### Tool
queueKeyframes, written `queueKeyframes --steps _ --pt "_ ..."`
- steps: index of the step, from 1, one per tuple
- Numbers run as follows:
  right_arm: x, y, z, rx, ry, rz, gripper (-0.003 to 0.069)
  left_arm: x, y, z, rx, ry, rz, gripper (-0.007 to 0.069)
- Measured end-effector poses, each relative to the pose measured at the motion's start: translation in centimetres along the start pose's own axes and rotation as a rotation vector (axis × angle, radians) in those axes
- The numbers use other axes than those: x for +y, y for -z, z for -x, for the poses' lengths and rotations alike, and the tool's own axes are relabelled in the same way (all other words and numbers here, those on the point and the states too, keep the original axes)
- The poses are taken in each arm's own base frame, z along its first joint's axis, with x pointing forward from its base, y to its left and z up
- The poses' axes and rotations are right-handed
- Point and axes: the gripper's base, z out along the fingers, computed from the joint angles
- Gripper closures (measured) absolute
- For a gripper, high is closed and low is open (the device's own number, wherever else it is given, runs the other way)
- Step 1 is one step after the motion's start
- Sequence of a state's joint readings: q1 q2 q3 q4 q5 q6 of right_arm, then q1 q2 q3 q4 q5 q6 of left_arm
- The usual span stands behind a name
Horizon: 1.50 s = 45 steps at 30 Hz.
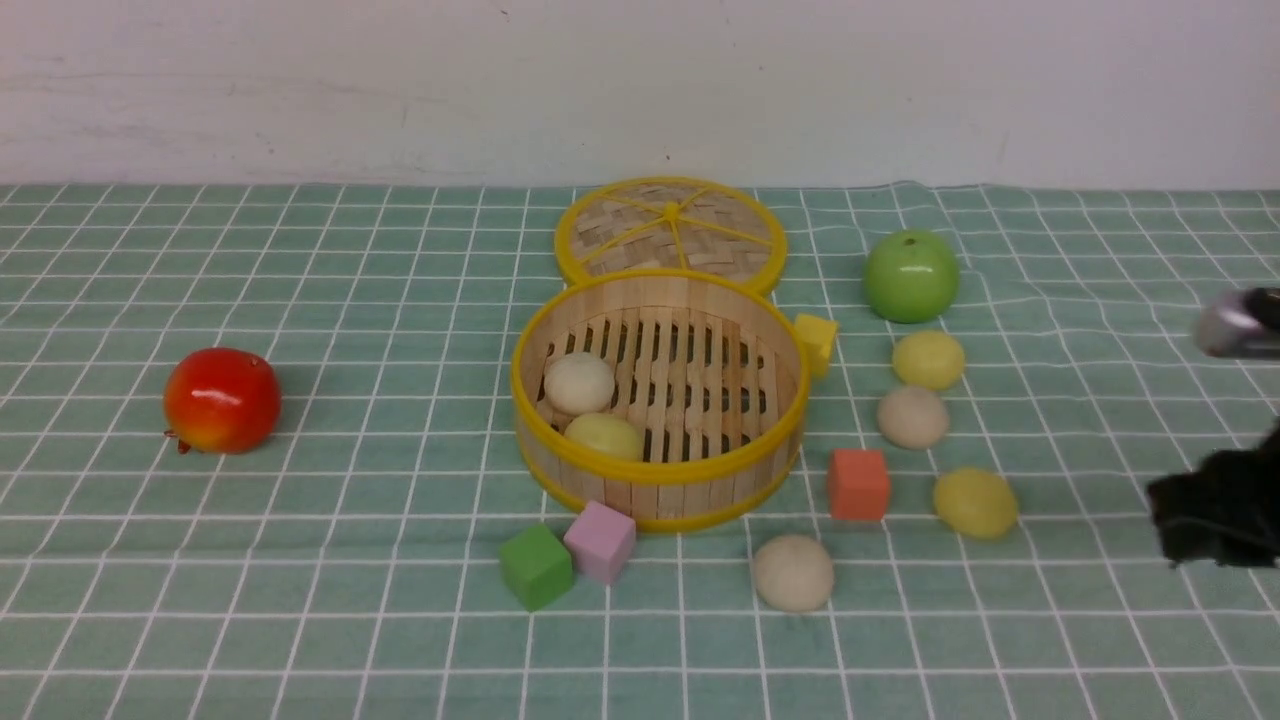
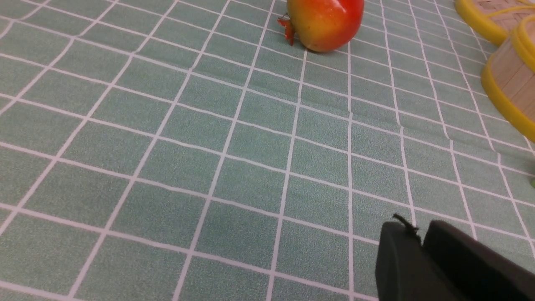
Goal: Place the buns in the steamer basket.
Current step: Use the right arm to grab a steamed stuffed bun
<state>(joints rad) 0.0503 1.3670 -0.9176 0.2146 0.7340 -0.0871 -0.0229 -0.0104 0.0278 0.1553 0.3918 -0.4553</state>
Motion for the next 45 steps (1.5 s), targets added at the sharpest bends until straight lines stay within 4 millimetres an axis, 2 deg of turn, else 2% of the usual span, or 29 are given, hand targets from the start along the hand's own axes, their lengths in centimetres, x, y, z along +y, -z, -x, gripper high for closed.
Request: queueKeyframes --steps 1,2,7,10,14,24,33,35,40,45 --pt "0.5 -0.2 0.7 0.010 0.024 0.010 0.0419 0.0 0.0 0.0 0.000 0.000 0.000 0.0546" --pt "1.7 -2.4 2.4 0.081 0.080 0.027 0.0419 0.0 0.0 0.0 0.000 0.000 0.000 0.0543" --pt "3.5 -7.6 7.0 0.154 0.135 0.012 0.0419 0.0 0.0 0.0 0.000 0.001 0.000 0.0538" --pt "3.5 -10.3 8.2 0.181 0.129 0.002 0.0419 0.0 0.0 0.0 0.000 0.001 0.000 0.0533" --pt "3.5 -11.8 8.9 0.180 0.127 -0.002 0.0419 0.0 0.0 0.0 0.000 0.001 0.000 0.0533" --pt "3.1 -12.3 9.2 0.153 0.136 -0.038 0.0419 0.0 0.0 0.0 0.000 0.001 0.000 0.0527" --pt "3.0 -13.7 8.5 0.218 0.115 -0.028 0.0424 0.0 0.0 0.0 0.000 0.001 0.000 0.0522" --pt "3.1 -13.7 8.5 0.223 0.113 -0.026 0.0442 0.0 0.0 0.0 0.000 0.001 0.000 0.0522" --pt "3.2 -13.3 8.6 0.228 0.110 -0.020 0.0637 0.0 0.0 0.0 0.000 0.001 0.000 0.0515" --pt "3.5 -11.5 8.9 0.204 0.109 -0.011 0.0662 0.0 0.0 0.0 0.000 0.001 0.000 0.0512"
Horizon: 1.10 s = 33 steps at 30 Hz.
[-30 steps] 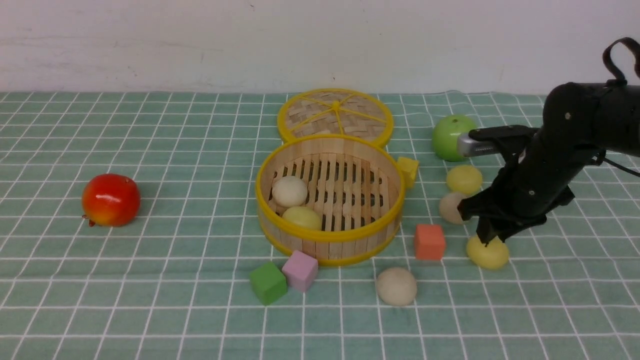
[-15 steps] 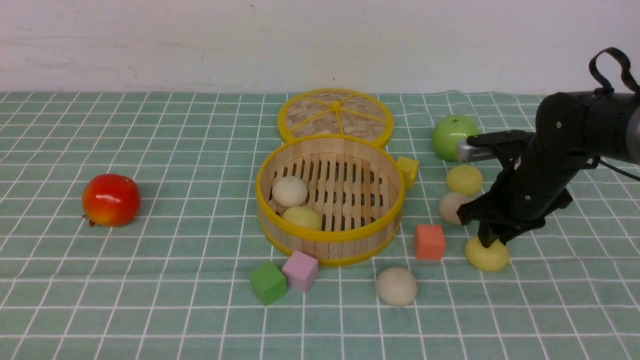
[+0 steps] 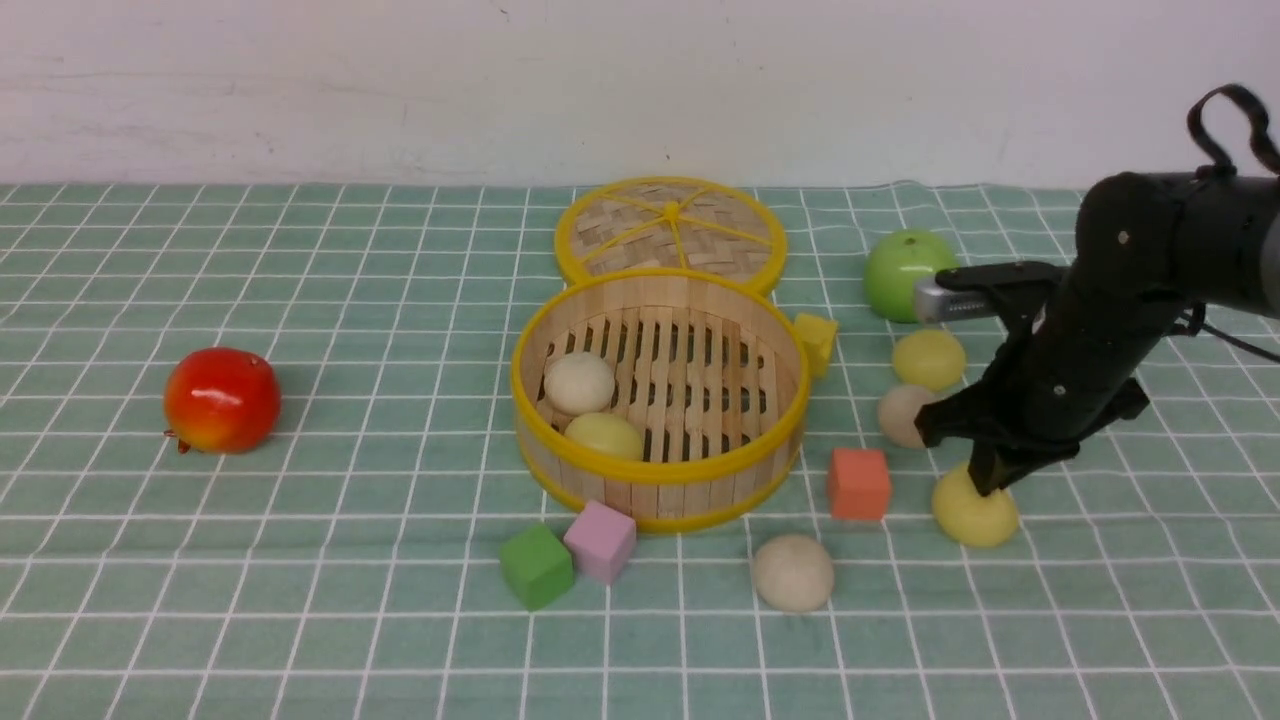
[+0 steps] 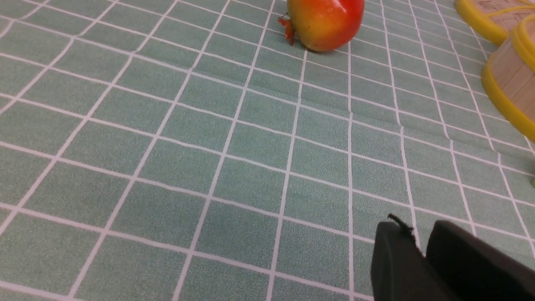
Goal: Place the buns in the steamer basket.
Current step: Use the right arm to grab a steamed stuffed bun, then use the right arm to put the steamed stuffed bun into the steamer
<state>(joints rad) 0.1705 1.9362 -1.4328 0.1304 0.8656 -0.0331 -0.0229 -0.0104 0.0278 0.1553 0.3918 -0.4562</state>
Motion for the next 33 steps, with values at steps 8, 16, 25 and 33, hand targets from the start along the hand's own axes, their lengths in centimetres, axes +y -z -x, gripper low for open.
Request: queueKeyframes --steps 8,16,25,33 --pt "1.0 4.8 0.2 -0.109 -0.001 0.067 0.0663 0.0 0.0 0.0 0.000 0.000 0.000 0.0512" --pt "4.2 8.5 2.4 -0.226 0.072 0.155 0.0663 0.0 0.0 0.0 0.000 0.000 0.000 0.0512" --pt "10.2 6.7 4.9 -0.245 0.193 0.228 0.0662 0.0 0.0 0.0 0.000 0.000 0.000 0.0512" --pt "13.2 1.7 6.0 -0.174 0.212 0.278 0.0660 0.0 0.0 0.0 0.000 0.000 0.000 0.0512"
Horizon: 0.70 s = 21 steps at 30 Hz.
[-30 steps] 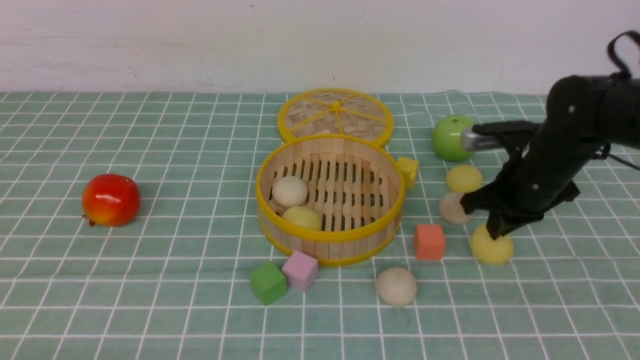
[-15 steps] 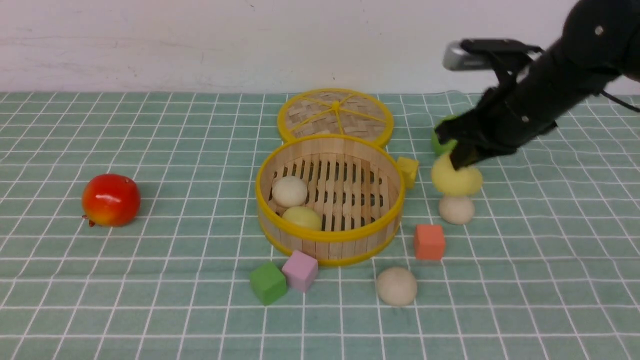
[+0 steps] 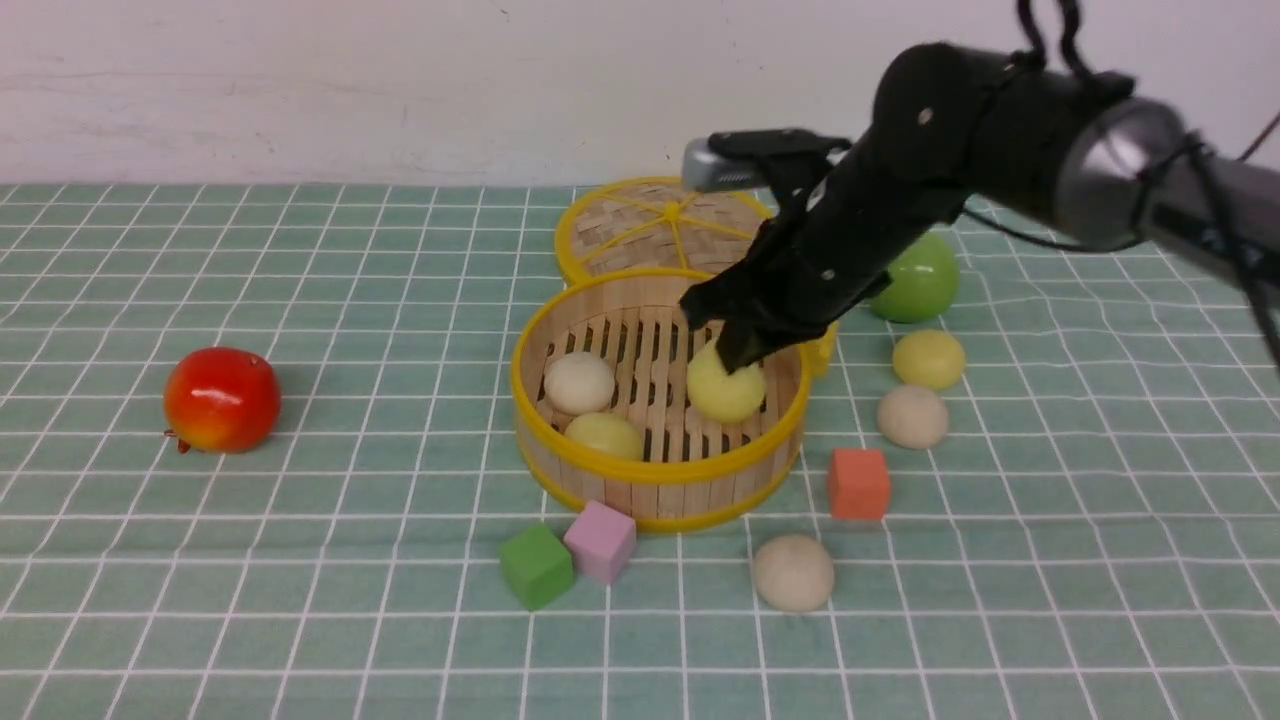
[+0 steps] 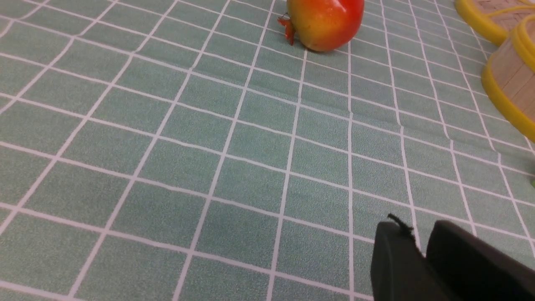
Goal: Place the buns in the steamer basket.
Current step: Use the right arm to put the steamed stuffed bun into the steamer
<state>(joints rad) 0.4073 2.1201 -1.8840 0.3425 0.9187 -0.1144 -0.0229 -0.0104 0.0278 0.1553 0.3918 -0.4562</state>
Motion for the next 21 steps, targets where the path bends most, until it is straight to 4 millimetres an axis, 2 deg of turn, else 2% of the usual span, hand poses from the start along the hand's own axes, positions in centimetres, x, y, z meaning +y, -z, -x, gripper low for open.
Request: queueKeyframes --steps 6,13,21 --pt "0.6 -3.5 -0.9 0.058 0.006 0.043 0.0652 0.0 0.0 0.0 -0.001 0.000 0.000 0.0511" --pt "0.8 -4.1 -0.9 0.056 0.023 0.046 0.0589 0.0 0.0 0.0 -0.001 0.000 0.000 0.0501" --pt "0.7 -3.9 -0.9 0.057 0.032 0.039 0.0355 0.0 0.0 0.0 -0.001 0.000 0.000 0.0494"
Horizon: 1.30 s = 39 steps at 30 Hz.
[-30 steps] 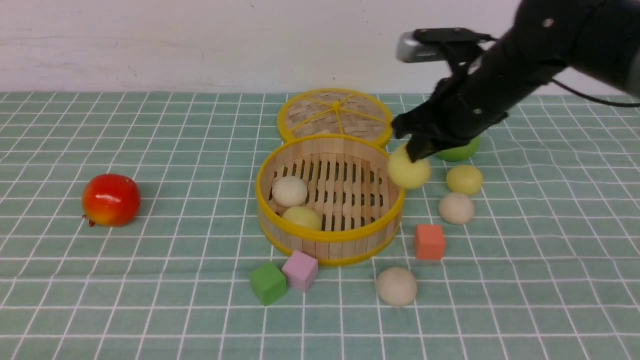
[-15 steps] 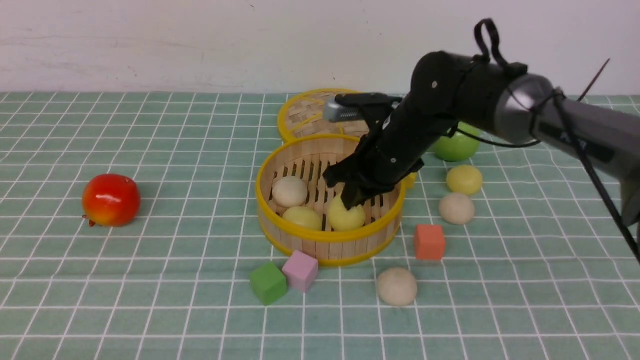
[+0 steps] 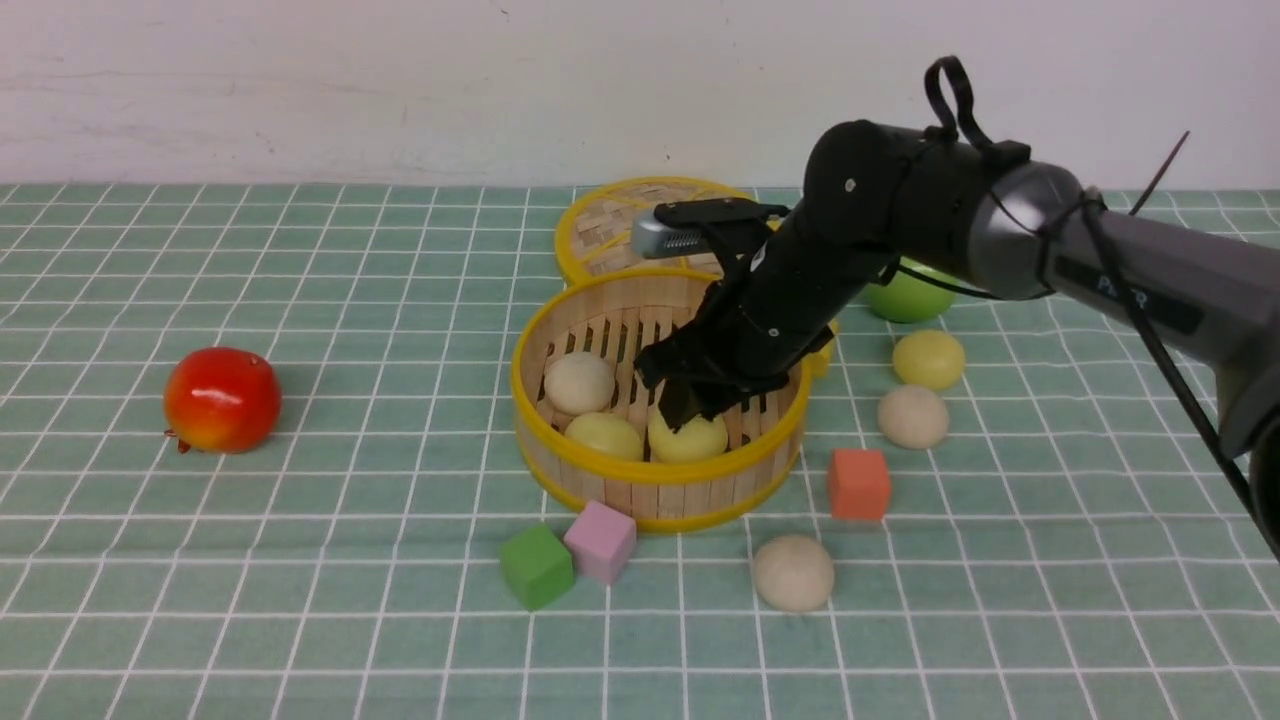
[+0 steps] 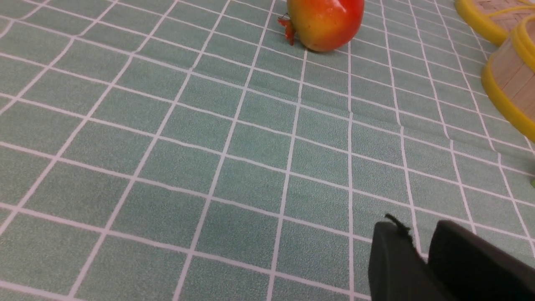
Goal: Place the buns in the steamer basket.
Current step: Use the right arm to put the steamed stuffed bun into the steamer, then use the right arm to grab a steamed stuffed bun
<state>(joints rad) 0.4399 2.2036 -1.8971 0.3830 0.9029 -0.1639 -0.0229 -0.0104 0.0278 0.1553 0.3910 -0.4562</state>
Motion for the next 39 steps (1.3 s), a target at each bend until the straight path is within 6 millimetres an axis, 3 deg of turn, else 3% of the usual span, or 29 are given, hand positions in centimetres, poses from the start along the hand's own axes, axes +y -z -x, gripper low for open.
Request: queueKeyframes --steps 7,15,18,23,32,39 --pt "0.1 2.6 0.2 -0.001 0.029 -0.037 0.0269 0.0 0.0 0.0 0.000 0.000 0.000 0.0487" --pt "-1.4 9.3 0.4 -0.017 0.017 -0.100 0.0263 0.0 0.0 0.0 0.000 0.000 0.000 0.0478" --pt "-2.4 10.6 0.0 0.010 0.012 -0.144 0.0263 0.0 0.0 0.0 0.000 0.000 0.000 0.0475" --pt "-3.5 11.4 -0.6 0.072 -0.008 -0.177 0.0263 0.0 0.0 0.0 0.000 0.000 0.000 0.0468" --pt "-3.6 11.4 -1.1 0.118 -0.010 -0.185 0.0263 0.0 0.0 0.0 0.000 0.000 0.000 0.0459" --pt "-3.4 9.3 -5.3 0.179 -0.088 -0.094 0.0263 0.0 0.0 0.0 0.000 0.000 0.000 0.0454"
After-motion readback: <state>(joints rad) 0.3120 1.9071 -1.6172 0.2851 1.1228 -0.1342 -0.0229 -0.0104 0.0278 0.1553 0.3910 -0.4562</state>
